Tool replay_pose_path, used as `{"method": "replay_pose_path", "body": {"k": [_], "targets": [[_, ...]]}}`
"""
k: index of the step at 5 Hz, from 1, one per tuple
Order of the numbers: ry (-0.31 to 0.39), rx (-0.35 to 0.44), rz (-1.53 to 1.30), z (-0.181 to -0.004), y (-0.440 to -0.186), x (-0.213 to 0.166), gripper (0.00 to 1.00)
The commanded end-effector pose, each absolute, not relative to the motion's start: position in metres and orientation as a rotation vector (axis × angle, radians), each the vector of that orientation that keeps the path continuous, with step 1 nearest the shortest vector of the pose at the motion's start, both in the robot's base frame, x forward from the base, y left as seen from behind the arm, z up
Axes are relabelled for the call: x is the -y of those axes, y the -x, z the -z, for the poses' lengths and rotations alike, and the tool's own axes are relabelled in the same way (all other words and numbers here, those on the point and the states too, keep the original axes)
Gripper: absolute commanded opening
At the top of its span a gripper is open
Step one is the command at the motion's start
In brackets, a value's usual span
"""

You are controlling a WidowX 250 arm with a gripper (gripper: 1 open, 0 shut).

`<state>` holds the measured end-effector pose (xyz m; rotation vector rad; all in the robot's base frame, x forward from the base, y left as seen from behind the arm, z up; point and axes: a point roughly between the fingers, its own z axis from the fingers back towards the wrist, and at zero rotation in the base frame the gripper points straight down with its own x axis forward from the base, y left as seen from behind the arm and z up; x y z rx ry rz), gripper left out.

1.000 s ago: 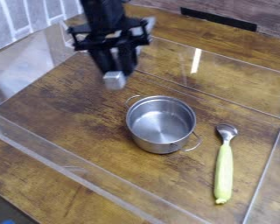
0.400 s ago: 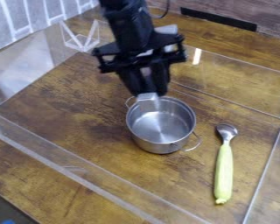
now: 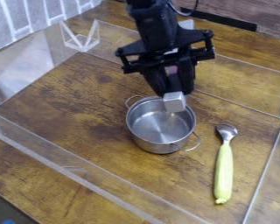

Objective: Put the spoon into the silver pot

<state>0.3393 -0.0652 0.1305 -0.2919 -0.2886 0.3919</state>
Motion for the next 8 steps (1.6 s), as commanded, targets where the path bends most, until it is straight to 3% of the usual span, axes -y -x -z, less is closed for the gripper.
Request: {"method": "replay_pose_path", "body": {"k": [1,3,5,8], "targets": [[0.287,0.335,-0.407,-0.136,-0.344,0.048,0.0],[0.293,0.326,-0.255,-0.129,-0.346,0.041,0.0],[0.277,0.367,-0.337,-0.123,-0.337,0.032,0.0],[0.323,0.406,-0.302,-0.153,-0.32,0.04,0.0]]}}
